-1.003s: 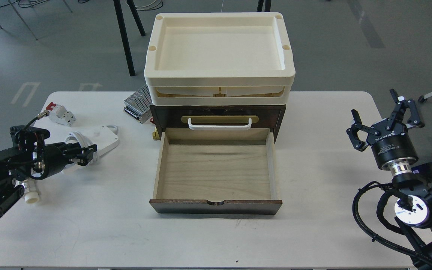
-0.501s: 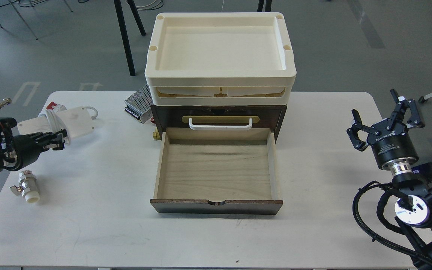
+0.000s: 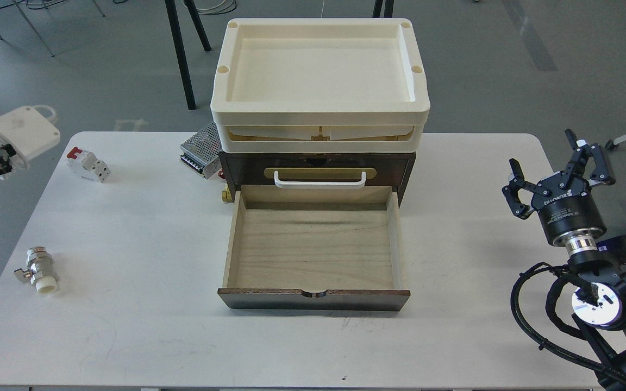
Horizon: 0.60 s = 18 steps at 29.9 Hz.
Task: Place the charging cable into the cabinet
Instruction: 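Close the left gripper on the cable and lift it off the table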
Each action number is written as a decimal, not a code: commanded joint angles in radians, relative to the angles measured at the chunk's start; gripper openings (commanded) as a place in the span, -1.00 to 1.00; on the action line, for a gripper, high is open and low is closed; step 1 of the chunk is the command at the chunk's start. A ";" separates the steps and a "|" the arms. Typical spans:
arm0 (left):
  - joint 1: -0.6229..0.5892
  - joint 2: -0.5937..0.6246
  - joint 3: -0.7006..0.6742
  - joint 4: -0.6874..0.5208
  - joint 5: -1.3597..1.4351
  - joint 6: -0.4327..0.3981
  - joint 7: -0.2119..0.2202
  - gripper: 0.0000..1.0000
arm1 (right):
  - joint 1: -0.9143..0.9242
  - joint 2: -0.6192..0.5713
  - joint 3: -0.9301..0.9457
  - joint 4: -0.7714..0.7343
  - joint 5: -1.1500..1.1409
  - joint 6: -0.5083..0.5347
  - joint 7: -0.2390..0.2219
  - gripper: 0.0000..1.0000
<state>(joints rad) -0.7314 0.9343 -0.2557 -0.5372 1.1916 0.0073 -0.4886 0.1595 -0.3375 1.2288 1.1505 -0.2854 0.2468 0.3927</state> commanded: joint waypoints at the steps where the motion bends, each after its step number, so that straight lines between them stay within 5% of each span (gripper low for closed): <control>1: -0.035 0.122 -0.014 -0.108 -0.108 -0.021 0.000 -0.99 | 0.000 0.000 0.000 -0.002 0.000 0.000 0.000 0.99; 8: -0.166 0.285 -0.183 -0.326 -0.168 -0.148 0.000 -0.99 | 0.000 0.000 0.000 -0.003 0.000 -0.001 0.000 0.99; 14: -0.238 0.307 -0.388 -0.480 -0.167 -0.263 0.000 -1.00 | 0.002 0.000 0.000 -0.008 0.000 -0.001 0.000 0.99; 18: -0.334 0.302 -0.398 -0.605 -0.161 -0.317 0.000 -0.99 | 0.002 0.000 0.000 -0.008 0.000 -0.001 0.000 0.99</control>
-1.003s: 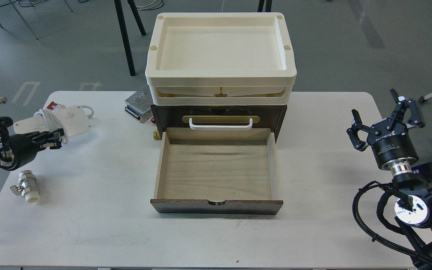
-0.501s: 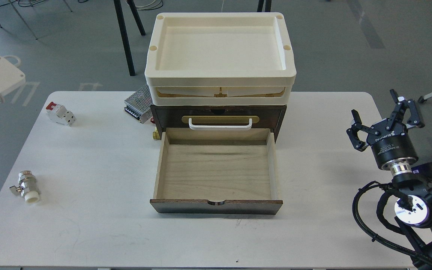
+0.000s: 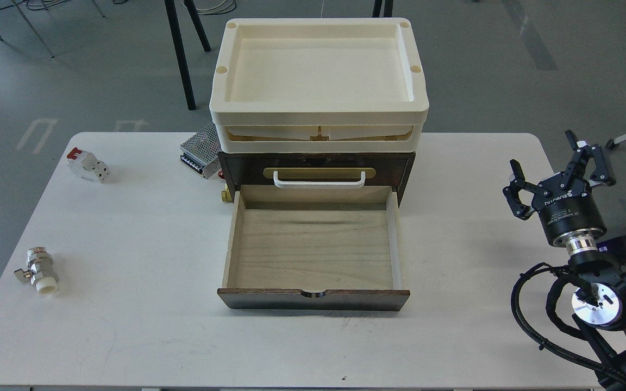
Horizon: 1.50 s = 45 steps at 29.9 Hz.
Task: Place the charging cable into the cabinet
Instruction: 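Close the left gripper on the cable and lift it off the table, then carry the cable with the left gripper over the open drawer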
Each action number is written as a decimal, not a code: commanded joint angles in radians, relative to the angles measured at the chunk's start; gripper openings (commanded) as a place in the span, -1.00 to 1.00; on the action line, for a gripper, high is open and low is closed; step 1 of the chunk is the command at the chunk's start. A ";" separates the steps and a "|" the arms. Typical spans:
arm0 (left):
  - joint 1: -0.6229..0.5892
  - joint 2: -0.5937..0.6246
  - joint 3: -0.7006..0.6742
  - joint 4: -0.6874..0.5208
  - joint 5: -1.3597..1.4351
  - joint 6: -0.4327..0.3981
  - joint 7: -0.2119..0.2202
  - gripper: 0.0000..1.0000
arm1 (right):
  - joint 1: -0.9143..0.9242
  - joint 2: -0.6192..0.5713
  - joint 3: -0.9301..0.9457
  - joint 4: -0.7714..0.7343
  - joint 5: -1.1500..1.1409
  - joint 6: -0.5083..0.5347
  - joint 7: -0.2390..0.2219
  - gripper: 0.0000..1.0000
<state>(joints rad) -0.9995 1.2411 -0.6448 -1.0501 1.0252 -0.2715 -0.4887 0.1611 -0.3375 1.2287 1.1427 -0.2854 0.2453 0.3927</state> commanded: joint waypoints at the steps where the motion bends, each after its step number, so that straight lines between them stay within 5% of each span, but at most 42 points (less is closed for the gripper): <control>1: -0.085 -0.008 -0.007 -0.131 0.009 -0.051 0.000 -0.99 | 0.000 0.000 0.000 0.000 0.000 0.000 0.000 0.99; 11: -0.119 -0.095 -0.004 -0.482 0.183 -0.110 0.000 -0.98 | 0.000 0.000 0.000 0.000 0.000 0.000 0.000 0.99; 17: -0.114 -0.228 0.056 -0.556 0.329 -0.199 0.000 -0.97 | 0.000 0.000 0.000 -0.001 0.000 0.000 0.000 0.99; 34: -0.087 -0.443 0.281 -0.564 0.530 -0.190 0.000 -0.96 | 0.000 0.000 0.000 -0.001 0.000 0.000 0.000 0.99; 45: 0.081 -0.514 0.312 -0.466 0.585 -0.111 0.000 -0.95 | 0.000 0.000 0.000 -0.001 0.000 0.000 0.000 0.99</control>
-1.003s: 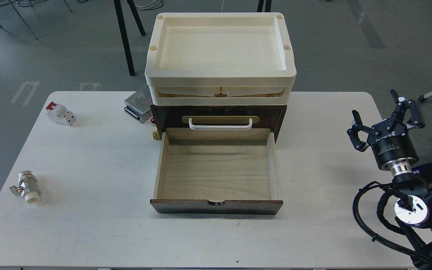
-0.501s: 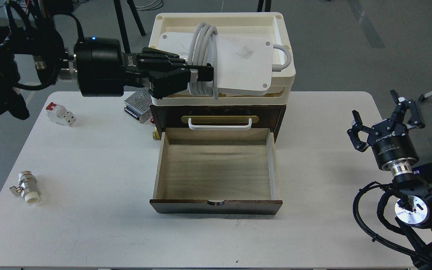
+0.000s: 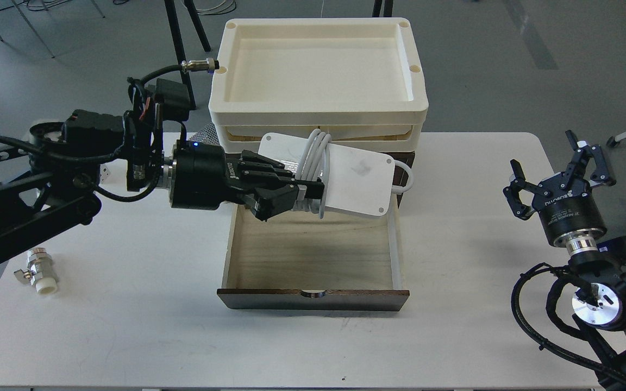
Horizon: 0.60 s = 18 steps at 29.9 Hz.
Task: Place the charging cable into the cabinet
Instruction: 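Carry the cable with the left gripper over the open drawer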
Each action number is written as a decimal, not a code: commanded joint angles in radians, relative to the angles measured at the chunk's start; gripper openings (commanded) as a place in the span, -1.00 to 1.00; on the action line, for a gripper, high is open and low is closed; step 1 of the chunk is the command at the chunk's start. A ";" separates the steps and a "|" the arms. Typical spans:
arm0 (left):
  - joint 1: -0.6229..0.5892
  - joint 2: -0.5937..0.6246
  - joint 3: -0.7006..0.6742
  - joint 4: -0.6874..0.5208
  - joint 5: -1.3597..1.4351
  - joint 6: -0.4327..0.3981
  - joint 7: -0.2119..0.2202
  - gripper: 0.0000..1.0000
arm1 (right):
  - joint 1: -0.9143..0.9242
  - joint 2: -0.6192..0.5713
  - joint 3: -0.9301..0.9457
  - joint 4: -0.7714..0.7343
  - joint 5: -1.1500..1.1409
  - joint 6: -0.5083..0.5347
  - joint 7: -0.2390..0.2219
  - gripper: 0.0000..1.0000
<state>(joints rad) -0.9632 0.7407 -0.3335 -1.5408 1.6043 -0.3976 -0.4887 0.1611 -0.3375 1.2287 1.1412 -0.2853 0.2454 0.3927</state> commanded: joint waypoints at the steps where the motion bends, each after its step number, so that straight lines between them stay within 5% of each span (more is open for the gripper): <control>1: 0.057 -0.021 0.001 0.036 0.009 0.028 0.000 -0.95 | 0.000 0.000 0.000 0.000 0.000 0.000 0.000 0.99; 18: 0.235 -0.159 0.004 0.225 0.043 0.146 0.000 -0.95 | 0.000 0.000 0.000 0.000 0.000 0.000 0.000 0.99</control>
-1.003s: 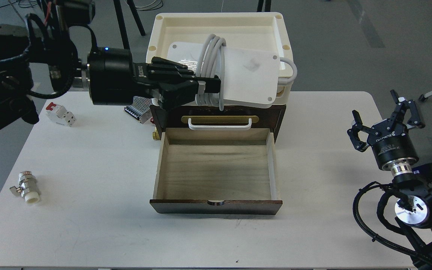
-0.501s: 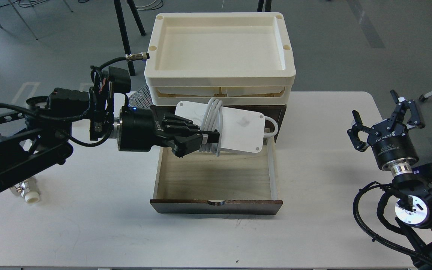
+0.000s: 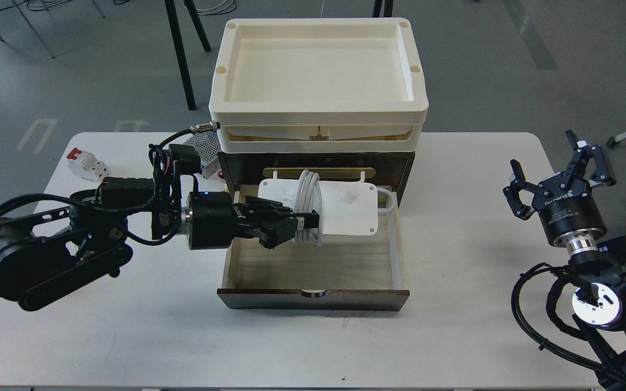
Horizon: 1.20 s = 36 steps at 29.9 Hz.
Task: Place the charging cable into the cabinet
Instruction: 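Carry the cable with the left gripper over the open drawer, then lower the cable into the drawer with the left gripper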
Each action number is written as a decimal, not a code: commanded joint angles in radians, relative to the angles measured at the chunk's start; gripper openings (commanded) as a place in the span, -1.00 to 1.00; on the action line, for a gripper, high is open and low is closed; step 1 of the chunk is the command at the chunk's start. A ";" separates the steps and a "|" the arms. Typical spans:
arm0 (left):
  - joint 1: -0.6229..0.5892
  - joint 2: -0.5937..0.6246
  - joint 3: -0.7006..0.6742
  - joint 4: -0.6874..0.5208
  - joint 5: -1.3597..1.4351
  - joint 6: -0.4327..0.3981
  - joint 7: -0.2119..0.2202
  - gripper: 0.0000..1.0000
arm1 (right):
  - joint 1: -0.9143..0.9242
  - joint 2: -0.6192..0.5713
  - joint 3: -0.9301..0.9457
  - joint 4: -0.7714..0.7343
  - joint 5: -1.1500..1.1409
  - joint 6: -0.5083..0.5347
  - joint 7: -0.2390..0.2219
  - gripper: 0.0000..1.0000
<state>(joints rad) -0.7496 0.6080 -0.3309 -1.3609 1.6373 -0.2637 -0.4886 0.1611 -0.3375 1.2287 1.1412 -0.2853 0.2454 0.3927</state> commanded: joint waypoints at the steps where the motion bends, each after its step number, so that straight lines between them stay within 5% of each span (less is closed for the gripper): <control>1: 0.026 -0.034 0.001 0.060 0.010 0.017 0.000 -0.95 | 0.000 0.000 0.000 0.000 0.000 0.000 0.000 0.99; 27: 0.101 -0.274 0.038 0.296 0.093 0.070 0.000 -0.92 | 0.000 0.000 0.000 0.000 0.000 0.000 0.000 0.99; 36: 0.101 -0.304 0.036 0.358 0.085 0.104 0.000 -0.58 | 0.000 0.000 0.000 0.000 0.000 0.000 0.000 0.99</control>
<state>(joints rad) -0.6484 0.3056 -0.2932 -1.0062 1.7270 -0.1631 -0.4888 0.1610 -0.3375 1.2288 1.1413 -0.2853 0.2455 0.3927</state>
